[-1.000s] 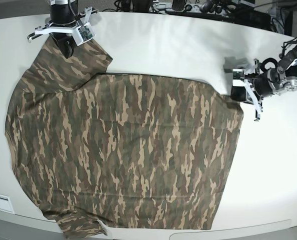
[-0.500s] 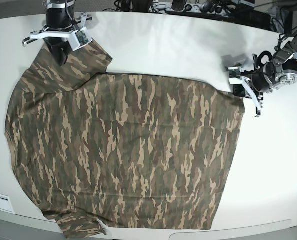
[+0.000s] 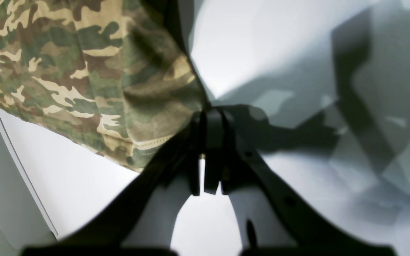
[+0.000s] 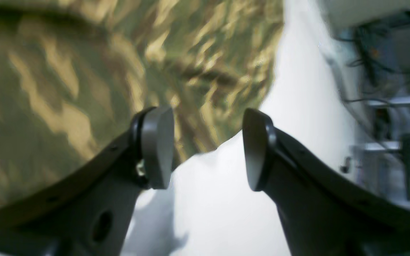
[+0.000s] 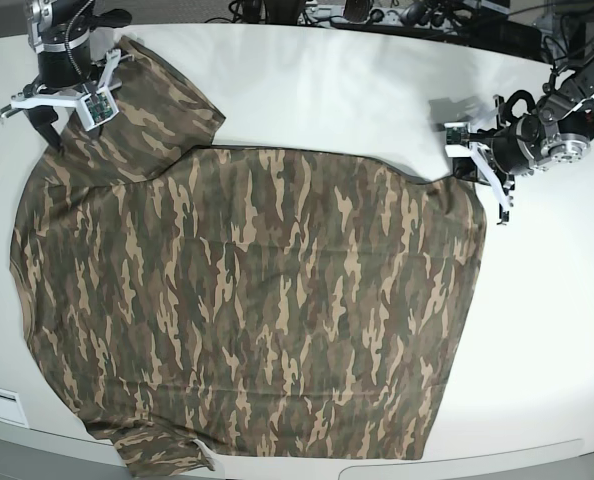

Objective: Fold the T-shirt properly
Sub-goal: 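Grasp the shirt edges with both grippers, then pull the grasped shirt edges away from the hem with both grippers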

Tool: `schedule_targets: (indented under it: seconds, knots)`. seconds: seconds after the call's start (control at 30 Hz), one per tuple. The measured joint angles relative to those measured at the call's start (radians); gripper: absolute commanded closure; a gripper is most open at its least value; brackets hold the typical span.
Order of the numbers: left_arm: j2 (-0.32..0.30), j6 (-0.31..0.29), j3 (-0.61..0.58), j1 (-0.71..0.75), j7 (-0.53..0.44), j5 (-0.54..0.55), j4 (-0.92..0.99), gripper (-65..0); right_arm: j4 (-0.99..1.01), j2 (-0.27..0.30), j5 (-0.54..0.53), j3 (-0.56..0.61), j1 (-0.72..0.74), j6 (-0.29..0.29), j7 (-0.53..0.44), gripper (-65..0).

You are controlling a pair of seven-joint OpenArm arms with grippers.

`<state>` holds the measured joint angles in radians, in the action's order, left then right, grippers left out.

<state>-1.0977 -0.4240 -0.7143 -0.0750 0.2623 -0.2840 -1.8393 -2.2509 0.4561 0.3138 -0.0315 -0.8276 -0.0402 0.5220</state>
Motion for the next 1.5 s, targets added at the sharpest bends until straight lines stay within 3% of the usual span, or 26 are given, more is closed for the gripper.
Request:
schedule_targets:
  seconds: [0.1, 0.3, 0.5, 0.6, 0.8, 0.87, 0.93, 0.97, 1.13, 1.2, 1.33, 1.5]
  knots:
    - [0.0, 0.0, 0.0, 0.0, 0.0, 0.0, 0.0, 0.0, 0.074, 0.03, -0.018, -0.002, 0.014, -0.027, -0.014, -33.4]
    - [0.0, -0.001, 0.0, 0.0, 0.0, 0.0, 0.0, 0.0, 0.216, 0.067, -0.063, -0.002, 0.103, -0.024, -0.018, -33.4]
    - [0.0, -0.001, 0.0, 0.0, 0.0, 0.0, 0.0, 0.0, 0.319, 0.067, -0.062, -0.002, 0.186, -0.055, -0.063, -33.4]
    - [0.0, 0.0, 0.0, 0.0, 0.0, 0.0, 0.0, 0.0, 0.372, 0.068, -0.131, -0.003, 0.226, -0.103, -0.067, -33.4]
    - [0.0, -0.002, 0.0, 0.0, 0.0, 0.0, 0.0, 0.0, 0.42, 0.07, -0.132, -0.004, 0.294, -0.118, -0.07, -32.2]
    - [0.0, -0.002, 0.0, 0.0, 0.0, 0.0, 0.0, 0.0, 0.42, 0.071, -0.165, -0.004, 0.296, -0.118, -0.069, -22.6]
    - [0.0, -0.001, 0.0, 0.0, 0.001, 0.0, 0.0, 0.0, 0.422, 0.07, -0.164, -0.004, 0.296, -0.138, -0.069, -3.3]
    - [0.0, 0.001, 0.0, 0.0, 0.003, 0.0, 0.0, 0.0, 0.422, 0.07, -0.166, -0.004, 0.296, -0.137, -0.065, 0.0]
    - [0.0, 0.153, -0.003, 0.006, 0.03, 0.006, -0.002, 0.0, 0.414, 0.07, -0.154, -0.003, 0.296, -0.074, -0.031, 0.0]
    - [-0.001, 0.189, -0.003, 0.006, 0.089, -0.005, -0.023, 0.0, 0.389, 0.07, -0.137, -0.002, 0.284, -0.061, 0.006, 0.0]
    - [-0.008, 0.23, -0.003, 0.011, 0.163, -0.006, -0.097, 0.0, 0.293, 0.076, -0.091, -0.002, 0.224, -0.033, 0.017, 0.0]
    - [-0.071, 0.273, -0.003, 0.037, 0.23, -0.011, -0.202, 0.0, 0.174, 0.076, -0.084, -0.002, 0.143, -0.031, 0.037, 0.0]
